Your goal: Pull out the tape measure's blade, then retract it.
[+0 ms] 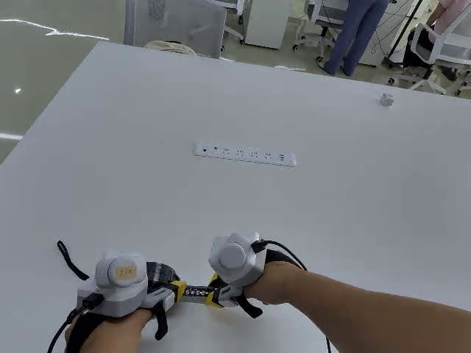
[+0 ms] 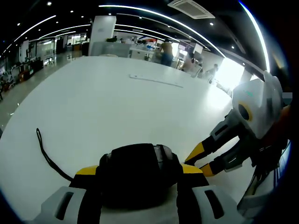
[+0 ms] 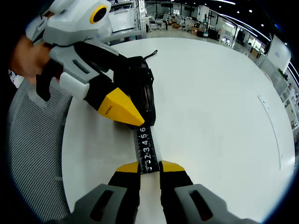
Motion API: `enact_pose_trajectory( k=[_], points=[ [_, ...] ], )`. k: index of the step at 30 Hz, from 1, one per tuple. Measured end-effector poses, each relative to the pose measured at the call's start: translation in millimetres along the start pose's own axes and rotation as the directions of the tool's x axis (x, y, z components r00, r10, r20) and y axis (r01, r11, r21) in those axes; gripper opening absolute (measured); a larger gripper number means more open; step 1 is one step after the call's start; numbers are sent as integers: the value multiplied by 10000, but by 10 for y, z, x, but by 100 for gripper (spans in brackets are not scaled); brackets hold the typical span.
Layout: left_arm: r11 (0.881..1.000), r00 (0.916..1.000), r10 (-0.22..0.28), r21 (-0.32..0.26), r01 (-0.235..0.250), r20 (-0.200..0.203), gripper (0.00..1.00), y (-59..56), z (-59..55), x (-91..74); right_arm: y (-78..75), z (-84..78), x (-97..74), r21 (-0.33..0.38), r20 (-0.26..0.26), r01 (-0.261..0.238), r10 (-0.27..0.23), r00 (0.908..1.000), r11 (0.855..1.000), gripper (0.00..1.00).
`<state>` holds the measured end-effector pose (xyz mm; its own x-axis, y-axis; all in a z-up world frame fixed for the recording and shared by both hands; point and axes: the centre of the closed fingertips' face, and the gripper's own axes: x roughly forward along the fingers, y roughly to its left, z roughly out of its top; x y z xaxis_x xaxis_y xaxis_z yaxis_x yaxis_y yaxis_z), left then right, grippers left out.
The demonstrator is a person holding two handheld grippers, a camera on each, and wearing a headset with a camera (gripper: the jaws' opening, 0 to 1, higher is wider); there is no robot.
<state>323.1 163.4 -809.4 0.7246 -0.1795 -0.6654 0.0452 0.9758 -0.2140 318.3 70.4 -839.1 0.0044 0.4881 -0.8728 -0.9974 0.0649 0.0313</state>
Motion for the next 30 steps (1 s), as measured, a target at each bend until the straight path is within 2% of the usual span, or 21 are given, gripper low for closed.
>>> enact_pose_trajectory(
  k=[30],
  points=[
    [9999,10000,-60,-128,60,18,62,7,-4,4,29,200,99,24,398,-77,76,9992,10000,15]
  ],
)
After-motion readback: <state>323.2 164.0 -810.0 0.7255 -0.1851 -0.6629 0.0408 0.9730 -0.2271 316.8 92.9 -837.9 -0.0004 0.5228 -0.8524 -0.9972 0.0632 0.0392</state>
